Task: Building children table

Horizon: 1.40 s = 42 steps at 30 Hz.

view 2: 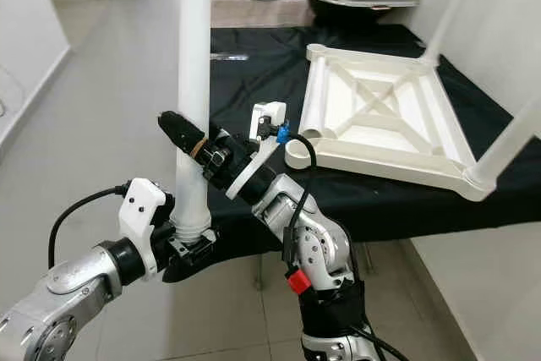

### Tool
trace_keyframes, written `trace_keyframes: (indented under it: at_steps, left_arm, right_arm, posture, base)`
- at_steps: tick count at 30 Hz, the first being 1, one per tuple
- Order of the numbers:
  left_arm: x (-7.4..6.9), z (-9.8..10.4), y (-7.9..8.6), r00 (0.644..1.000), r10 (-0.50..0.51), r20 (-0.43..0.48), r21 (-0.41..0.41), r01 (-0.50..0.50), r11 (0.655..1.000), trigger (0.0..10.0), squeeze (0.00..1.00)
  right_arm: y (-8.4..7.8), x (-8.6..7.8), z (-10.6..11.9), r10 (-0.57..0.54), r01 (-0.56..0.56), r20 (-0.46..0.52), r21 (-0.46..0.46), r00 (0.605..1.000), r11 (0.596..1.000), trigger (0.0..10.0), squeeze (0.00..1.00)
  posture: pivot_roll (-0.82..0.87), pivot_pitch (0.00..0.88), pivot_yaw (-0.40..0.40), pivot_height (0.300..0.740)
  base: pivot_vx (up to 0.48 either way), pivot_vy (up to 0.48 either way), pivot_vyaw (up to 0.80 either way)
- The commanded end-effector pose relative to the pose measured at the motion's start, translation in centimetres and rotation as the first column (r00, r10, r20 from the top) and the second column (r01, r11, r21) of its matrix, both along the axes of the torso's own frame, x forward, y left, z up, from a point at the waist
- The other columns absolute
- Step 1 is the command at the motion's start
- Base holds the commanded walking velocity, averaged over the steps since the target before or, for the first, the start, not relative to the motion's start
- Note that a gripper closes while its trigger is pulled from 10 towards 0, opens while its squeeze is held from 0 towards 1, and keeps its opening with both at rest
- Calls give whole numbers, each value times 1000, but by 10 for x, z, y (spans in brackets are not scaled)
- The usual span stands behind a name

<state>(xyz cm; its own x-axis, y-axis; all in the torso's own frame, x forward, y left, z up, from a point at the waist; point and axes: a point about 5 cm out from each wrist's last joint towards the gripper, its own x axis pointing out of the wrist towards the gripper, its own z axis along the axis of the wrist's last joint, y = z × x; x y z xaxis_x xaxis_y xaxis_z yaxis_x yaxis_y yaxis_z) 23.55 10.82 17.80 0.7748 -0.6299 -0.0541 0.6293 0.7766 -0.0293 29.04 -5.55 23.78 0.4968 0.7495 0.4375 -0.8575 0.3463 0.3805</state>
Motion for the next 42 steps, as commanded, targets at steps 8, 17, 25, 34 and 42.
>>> trace_keyframes:
  at_steps: [8,17,25,34,42]
  left_arm:
    - [-1,-7,1,1000,7,-6,3,-7,1000,0,0]
    - [2,-11,4,999,42,8,88,-42,995,10000,0]
    - [5,-19,17,994,97,50,227,-106,968,10000,0]
    - [10,-19,23,990,106,94,287,-129,949,10000,0]
    - [12,-22,16,990,82,115,304,-113,946,10000,0]
  right_arm:
    - [2,-5,2,8,-8,9,-8,1000,1000,0,0]
    - [0,4,-1,-89,88,-11,-62,996,994,10000,0]
    - [-1,11,-2,-164,163,5,-153,986,975,10000,533]
    - [5,5,-3,-105,102,-7,-169,994,980,10000,0]
    - [12,1,-6,-69,61,-46,-160,997,985,10000,0]
  posture:
    - [125,132,-31,740]
    - [128,132,-33,740]
    - [130,135,-32,740]
    - [127,134,-34,740]
    - [122,131,-32,740]
  base:
    - [0,0,0]
    - [0,0,0]
    - [0,0,0]
    - [0,0,0]
    - [0,0,0]
